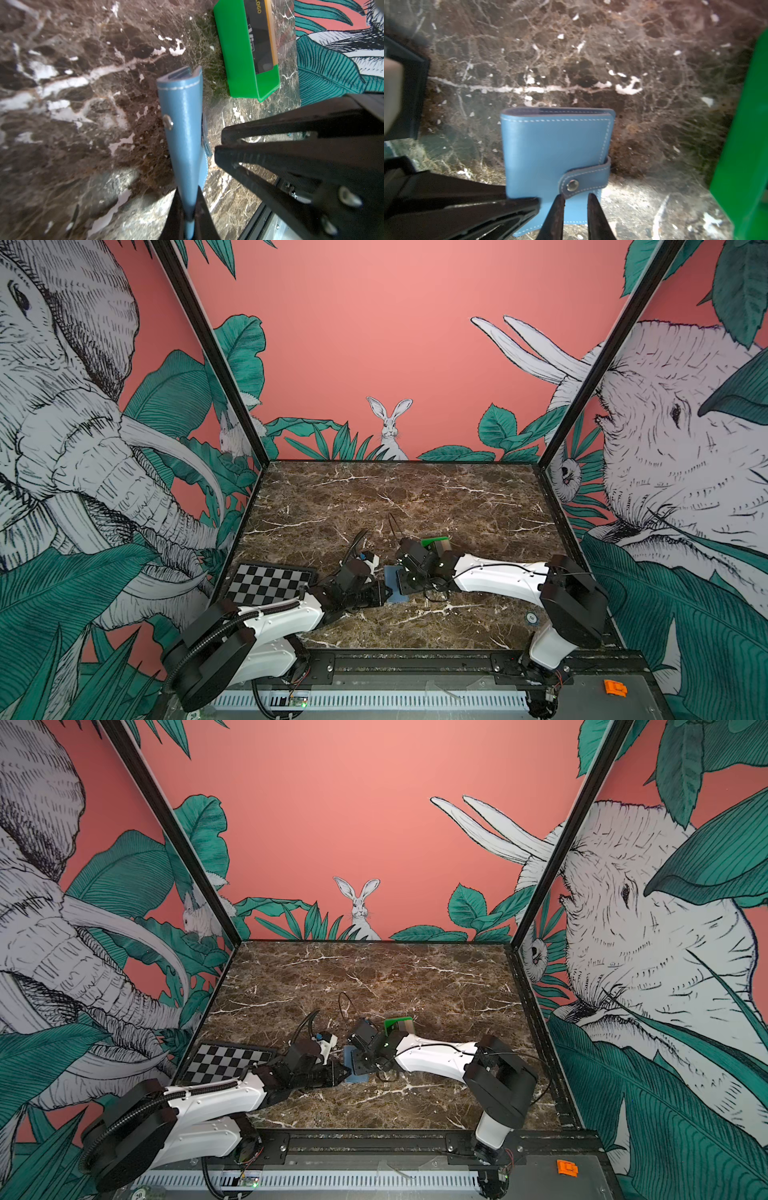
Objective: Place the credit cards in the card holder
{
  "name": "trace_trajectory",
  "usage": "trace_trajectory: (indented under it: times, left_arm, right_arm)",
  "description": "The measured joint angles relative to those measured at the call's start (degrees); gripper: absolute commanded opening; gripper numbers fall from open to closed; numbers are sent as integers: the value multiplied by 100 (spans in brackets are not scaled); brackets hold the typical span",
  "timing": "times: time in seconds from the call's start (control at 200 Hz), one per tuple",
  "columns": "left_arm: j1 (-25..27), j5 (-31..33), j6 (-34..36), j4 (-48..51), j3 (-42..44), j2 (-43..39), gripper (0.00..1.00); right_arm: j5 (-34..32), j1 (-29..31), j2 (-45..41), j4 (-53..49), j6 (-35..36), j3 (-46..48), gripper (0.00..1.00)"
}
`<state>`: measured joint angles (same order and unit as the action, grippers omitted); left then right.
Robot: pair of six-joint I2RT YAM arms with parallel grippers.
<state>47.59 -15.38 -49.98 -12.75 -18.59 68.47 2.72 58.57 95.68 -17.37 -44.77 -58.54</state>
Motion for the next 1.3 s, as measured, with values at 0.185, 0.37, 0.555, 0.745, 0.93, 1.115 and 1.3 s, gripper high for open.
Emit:
trace_trajectory:
  times: [0.185,0.37,0.555,0.745,0.93,1.115,1.3]
  left_arm:
    - [0,2,-2,0,0,0,0]
    - [22,2,-2,-4,0,4,0]
    - [26,2,-4,-55,0,42,0]
    - [26,2,-17,-68,0,55,0]
    - [31,2,-22,-85,0,55,0]
    - [37,2,-39,-85,0,63,0]
    - [55,2,-39,-87,0,85,0]
  right_arm:
    - [81,0,4,83,26,0,28]
    - [-59,7,177,-205,22,-186,26]
    - [-151,11,271,-356,22,-317,23]
    - [-400,52,264,-468,-2,-339,19]
    - [-527,70,240,-522,-2,-339,19]
    - [-387,76,162,-234,-2,-190,22]
    - [-262,98,144,-50,-2,-109,24]
